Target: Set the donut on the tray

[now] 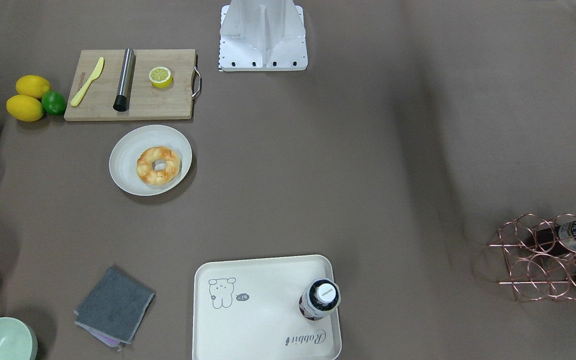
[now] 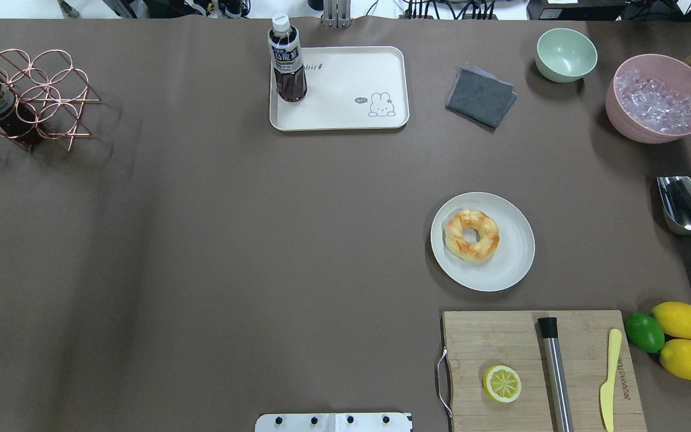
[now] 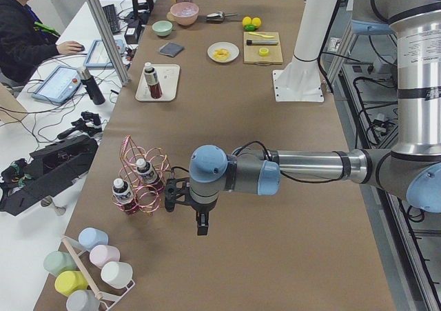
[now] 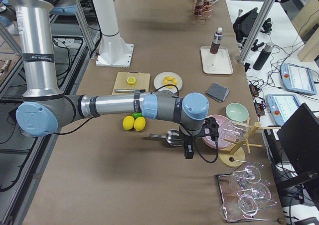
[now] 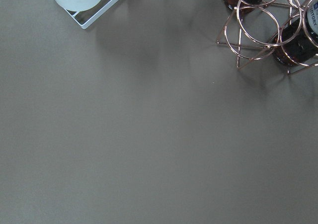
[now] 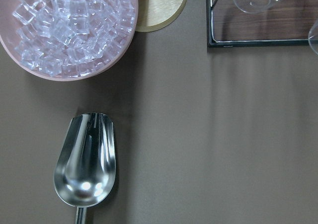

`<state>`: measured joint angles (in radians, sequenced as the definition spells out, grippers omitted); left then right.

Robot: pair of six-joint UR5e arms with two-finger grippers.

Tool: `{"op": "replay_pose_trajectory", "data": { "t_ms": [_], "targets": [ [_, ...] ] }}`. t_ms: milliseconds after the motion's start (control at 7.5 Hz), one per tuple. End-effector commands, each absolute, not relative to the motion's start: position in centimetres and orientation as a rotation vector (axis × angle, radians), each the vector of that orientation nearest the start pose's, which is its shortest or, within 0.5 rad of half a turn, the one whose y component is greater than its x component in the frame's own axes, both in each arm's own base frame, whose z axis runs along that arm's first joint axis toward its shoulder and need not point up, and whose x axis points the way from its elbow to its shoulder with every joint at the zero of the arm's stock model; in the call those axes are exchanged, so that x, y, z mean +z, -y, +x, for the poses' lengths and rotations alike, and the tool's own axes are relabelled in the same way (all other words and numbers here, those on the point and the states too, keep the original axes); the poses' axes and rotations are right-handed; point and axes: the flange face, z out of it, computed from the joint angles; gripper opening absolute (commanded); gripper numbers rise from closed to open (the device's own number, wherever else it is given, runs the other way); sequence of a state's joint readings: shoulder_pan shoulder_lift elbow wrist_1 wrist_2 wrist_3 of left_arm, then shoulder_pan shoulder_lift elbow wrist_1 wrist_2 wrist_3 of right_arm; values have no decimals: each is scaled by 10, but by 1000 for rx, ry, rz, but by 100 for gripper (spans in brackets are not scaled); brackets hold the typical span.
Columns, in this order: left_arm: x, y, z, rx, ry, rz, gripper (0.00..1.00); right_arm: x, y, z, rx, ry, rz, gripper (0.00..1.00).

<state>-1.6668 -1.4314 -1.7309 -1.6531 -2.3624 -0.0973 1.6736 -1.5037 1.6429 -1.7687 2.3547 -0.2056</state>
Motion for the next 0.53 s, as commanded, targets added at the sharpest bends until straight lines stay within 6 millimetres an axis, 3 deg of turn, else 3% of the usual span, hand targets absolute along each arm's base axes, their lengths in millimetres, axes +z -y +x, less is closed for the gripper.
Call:
{"op": "replay_pose_trajectory", "data": {
  "t_ms": [0,400],
  "targets": [
    [635,431,-104,-143,-792,93,98,608,503,115,-75,783,66,100],
    [638,430,-104,-143,-787,89,98,609,504,114,-78,782,64,100]
  ]
}}
